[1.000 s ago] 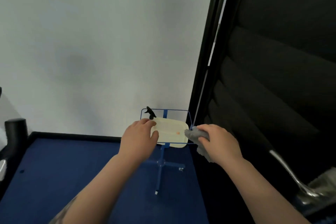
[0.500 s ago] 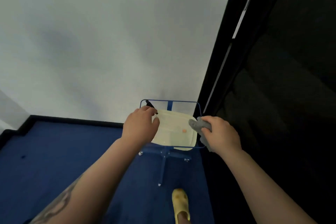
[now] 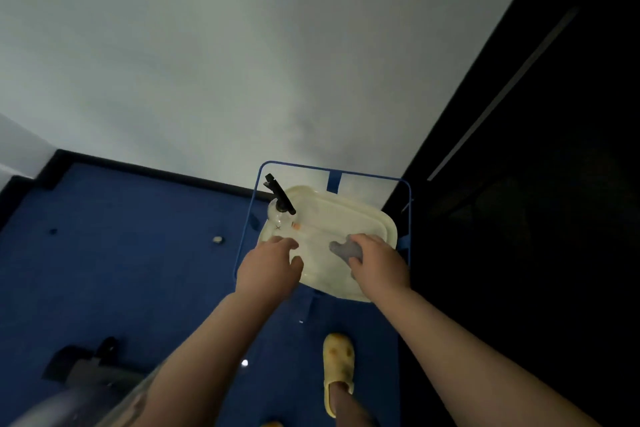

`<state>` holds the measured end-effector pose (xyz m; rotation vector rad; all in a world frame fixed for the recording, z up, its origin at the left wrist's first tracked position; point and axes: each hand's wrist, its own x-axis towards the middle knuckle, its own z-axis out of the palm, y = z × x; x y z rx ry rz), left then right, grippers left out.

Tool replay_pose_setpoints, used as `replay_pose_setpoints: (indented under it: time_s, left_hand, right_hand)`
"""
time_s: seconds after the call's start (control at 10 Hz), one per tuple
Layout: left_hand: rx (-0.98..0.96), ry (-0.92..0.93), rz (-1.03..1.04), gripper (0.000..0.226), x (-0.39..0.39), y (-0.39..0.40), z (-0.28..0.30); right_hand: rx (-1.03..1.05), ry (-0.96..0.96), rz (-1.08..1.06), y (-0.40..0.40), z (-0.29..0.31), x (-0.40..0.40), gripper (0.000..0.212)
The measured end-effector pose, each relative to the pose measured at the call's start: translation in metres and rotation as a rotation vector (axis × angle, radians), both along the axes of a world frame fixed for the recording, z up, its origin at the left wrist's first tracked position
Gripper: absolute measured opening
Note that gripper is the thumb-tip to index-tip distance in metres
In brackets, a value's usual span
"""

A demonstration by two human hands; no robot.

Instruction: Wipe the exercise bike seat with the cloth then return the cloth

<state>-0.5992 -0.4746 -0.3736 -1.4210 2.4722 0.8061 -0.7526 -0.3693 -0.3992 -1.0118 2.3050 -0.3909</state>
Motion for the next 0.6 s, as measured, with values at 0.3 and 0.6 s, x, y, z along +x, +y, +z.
replay_pose_setpoints:
  time_s: [0.3,0.6]
  left_hand:
    - [0.067,-0.002,0.110,0.035,-0.001,-0.012,-0.050]
    - [0.034,0.039,0.095,0.036,0.001,-0.020,-0.023]
  right_hand:
    - [0.083,-0.104,0.002,-0.032,-0.094,-0.004,0.057]
    - [0.150,-0.096,0.033,-0.031,-0.069,-0.012,0.049]
